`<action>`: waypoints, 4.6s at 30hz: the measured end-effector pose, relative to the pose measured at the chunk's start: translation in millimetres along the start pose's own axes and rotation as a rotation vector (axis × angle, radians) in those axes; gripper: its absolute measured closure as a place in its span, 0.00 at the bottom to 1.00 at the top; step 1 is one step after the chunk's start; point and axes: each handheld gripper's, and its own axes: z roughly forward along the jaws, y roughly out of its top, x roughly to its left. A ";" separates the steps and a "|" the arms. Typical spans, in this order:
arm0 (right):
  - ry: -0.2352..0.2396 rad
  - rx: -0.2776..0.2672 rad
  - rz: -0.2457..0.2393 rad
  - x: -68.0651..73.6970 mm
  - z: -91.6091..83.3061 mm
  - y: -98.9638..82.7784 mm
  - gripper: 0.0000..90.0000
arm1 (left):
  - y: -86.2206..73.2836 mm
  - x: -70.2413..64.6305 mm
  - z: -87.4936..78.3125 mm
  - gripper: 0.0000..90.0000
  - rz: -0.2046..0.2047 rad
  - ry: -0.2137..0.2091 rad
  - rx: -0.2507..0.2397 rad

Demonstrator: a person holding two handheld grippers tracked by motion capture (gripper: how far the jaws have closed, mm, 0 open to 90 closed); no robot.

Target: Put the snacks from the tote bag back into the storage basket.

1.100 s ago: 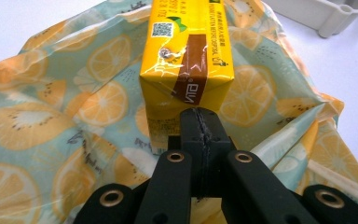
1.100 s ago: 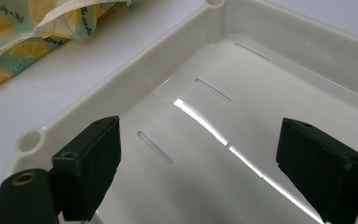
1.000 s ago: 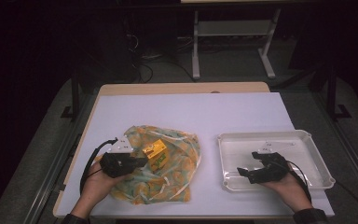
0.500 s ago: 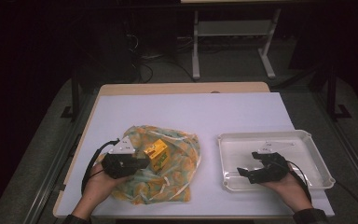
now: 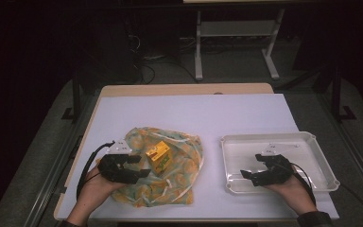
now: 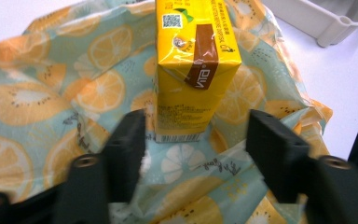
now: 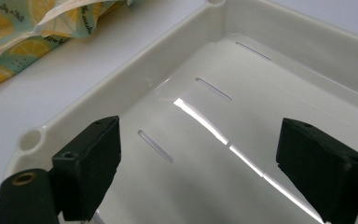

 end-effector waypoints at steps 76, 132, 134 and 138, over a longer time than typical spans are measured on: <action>0.007 0.000 0.000 -0.8 0.0 -0.4 0.15 | 70.4 -1.2 67.7 0.36 0.062 0.082 0.283; 0.009 -0.001 -0.002 -0.8 -0.3 -0.5 0.15 | 72.4 0.7 47.8 0.60 0.102 0.010 0.251; 0.010 -0.002 -0.002 -0.9 -0.4 -0.4 0.15 | 74.5 -0.8 43.5 0.60 0.098 0.005 0.238; 0.010 0.000 -0.009 -1.1 -0.5 -0.6 0.15 | 76.9 -1.5 37.7 0.60 0.109 -0.001 0.220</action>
